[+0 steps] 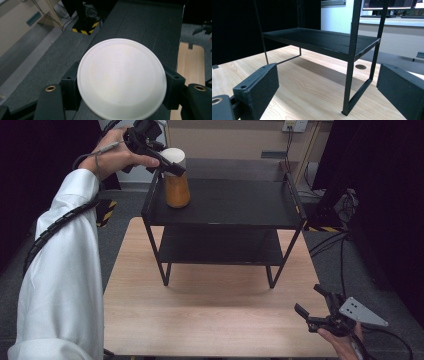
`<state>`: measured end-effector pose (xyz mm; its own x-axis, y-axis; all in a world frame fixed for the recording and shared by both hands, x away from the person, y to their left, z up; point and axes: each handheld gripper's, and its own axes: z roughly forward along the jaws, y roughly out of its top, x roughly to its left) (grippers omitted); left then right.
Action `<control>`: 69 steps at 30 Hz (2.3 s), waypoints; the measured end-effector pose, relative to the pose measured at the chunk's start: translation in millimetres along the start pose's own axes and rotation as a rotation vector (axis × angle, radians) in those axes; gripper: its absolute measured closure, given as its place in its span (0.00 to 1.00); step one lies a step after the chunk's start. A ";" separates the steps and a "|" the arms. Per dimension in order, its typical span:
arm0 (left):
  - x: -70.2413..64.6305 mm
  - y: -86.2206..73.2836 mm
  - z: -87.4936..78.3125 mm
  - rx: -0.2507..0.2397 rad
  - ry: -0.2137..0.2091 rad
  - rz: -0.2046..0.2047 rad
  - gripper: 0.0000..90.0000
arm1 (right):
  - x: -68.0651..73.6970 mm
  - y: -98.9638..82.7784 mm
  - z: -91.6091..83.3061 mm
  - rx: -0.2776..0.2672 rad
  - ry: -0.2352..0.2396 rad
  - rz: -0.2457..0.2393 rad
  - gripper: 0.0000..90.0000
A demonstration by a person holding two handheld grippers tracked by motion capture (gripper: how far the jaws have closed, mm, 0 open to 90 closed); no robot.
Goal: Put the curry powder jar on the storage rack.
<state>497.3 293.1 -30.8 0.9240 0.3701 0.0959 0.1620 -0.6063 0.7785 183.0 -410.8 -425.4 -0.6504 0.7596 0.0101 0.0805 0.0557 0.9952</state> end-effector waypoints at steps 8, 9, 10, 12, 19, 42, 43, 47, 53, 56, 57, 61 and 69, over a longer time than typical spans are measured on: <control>-4.6 -8.5 3.3 -0.013 0.026 -0.023 0.24 | 0.1 0.0 0.3 0.002 0.002 0.002 0.05; -8.7 -6.7 4.0 0.005 0.055 -0.026 0.13 | 0.3 0.4 0.1 0.001 0.004 0.001 0.05; -10.1 -7.0 3.6 0.007 0.067 -0.031 0.10 | 0.6 0.6 -0.1 0.001 0.004 0.000 0.05; -12.4 -10.3 0.1 -0.016 0.077 -0.037 0.08 | 0.6 0.6 -0.6 -0.001 0.004 0.001 0.05; -26.4 -12.4 -32.4 -0.065 0.050 0.005 0.06 | 0.5 0.4 -0.7 -0.005 0.005 0.001 0.05; -148.3 -106.1 -132.7 -0.253 0.025 0.079 0.03 | 4.9 3.8 2.3 -0.008 0.027 -0.008 0.05; -152.4 -110.5 -134.9 -0.248 0.027 0.085 0.04 | 5.0 3.9 2.3 -0.008 0.027 -0.008 0.05; -165.3 -128.3 -140.9 -0.256 0.042 0.074 0.04 | 5.5 3.9 3.6 -0.006 0.030 -0.009 0.05; -171.5 -139.4 -141.6 -0.263 0.043 0.071 0.04 | 7.0 4.7 4.5 -0.005 0.034 -0.009 0.05; -170.8 -139.0 -140.0 -0.253 0.045 0.075 0.04 | 6.9 4.7 4.5 -0.005 0.036 -0.009 0.05; -171.0 -138.8 -138.4 -0.249 0.051 0.075 0.04 | 6.8 4.6 4.5 -0.005 0.037 -0.009 0.05; -169.4 -136.5 -133.7 -0.224 0.053 0.074 0.04 | 5.9 4.2 4.3 -0.004 0.037 -0.006 0.05; -166.2 -132.3 -128.2 -0.209 0.047 0.075 0.04 | 6.0 4.3 3.8 -0.004 0.035 -0.008 0.05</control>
<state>277.8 402.0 -70.2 0.9128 0.3647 0.1838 0.0132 -0.4762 0.8793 182.3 -403.6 -421.4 -0.6773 0.7357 0.0054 0.0724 0.0594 0.9956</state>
